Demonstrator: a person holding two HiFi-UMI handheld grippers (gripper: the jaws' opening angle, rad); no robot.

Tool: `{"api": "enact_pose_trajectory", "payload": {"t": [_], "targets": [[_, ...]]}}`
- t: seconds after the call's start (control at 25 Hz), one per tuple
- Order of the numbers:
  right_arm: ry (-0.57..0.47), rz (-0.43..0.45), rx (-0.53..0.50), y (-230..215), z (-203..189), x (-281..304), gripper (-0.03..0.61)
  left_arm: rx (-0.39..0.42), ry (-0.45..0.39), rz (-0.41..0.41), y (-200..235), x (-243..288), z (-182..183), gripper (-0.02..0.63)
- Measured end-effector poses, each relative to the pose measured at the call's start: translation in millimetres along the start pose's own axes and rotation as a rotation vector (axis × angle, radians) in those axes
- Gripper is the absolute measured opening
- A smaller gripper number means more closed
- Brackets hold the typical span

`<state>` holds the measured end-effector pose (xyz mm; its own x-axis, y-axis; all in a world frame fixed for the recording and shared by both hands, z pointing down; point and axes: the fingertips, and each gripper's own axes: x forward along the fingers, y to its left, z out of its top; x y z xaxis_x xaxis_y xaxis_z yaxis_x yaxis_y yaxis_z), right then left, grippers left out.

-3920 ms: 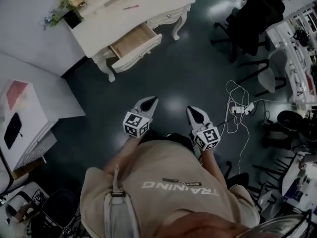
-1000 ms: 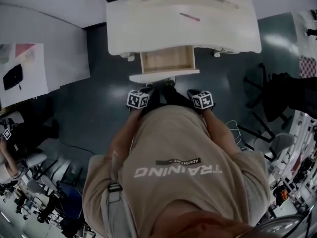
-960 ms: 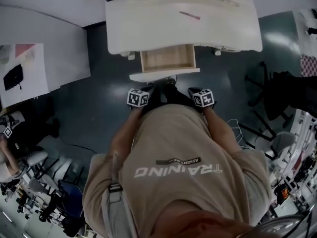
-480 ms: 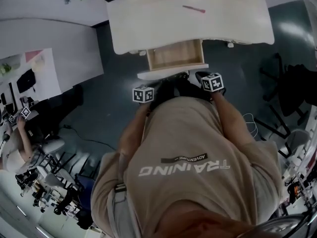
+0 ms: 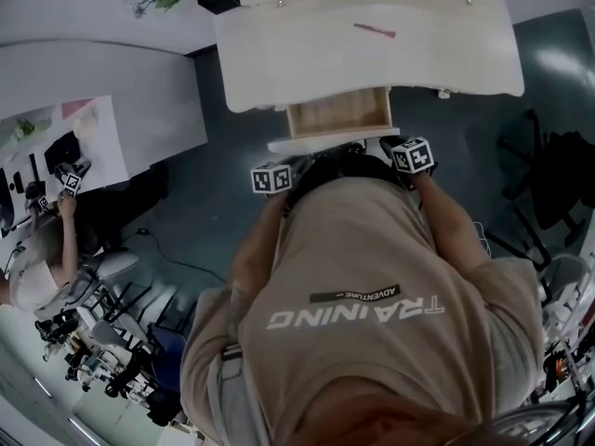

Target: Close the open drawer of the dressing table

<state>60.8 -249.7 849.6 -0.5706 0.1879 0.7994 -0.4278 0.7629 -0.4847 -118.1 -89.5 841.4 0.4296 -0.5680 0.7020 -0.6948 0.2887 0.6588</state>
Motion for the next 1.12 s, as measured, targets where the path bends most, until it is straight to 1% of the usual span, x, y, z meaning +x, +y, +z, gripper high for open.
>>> {"api": "enact_pose_trajectory", "payload": {"t": [0.2,0.28,0.4,0.48,0.56,0.64,0.76,0.88,1.12], "targets": [[-0.054,-0.021,0.053,-18,33,-4,0.002,0.023,-0.009,-0.011,4,5,32,0.006],[-0.088,-0.023,0.123,-25,47,-3,0.002,0.022,-0.018,-0.019,6,8,45,0.006],[-0.136,-0.051,0.219,-33,65,-5,0.002,0.019,-0.023,-0.027,9,10,61,0.006],[-0.173,-0.066,0.268,-40,77,-5,0.002,0.033,-0.025,-0.024,11,12,74,0.006],[-0.204,-0.075,0.294,-46,91,-5,0.002,0.06,-0.03,-0.013,14,15,90,0.006],[-0.222,-0.086,0.305,-53,104,-4,0.002,0.073,-0.042,0.003,17,17,104,0.006],[-0.226,-0.092,0.298,-56,116,0,0.002,0.069,-0.056,0.019,21,18,119,0.006],[-0.199,-0.088,0.25,-56,128,4,0.002,0.084,-0.065,0.041,22,21,135,0.006],[-0.138,-0.079,0.182,-55,135,10,0.002,0.106,-0.093,0.069,20,26,160,0.006]]}}
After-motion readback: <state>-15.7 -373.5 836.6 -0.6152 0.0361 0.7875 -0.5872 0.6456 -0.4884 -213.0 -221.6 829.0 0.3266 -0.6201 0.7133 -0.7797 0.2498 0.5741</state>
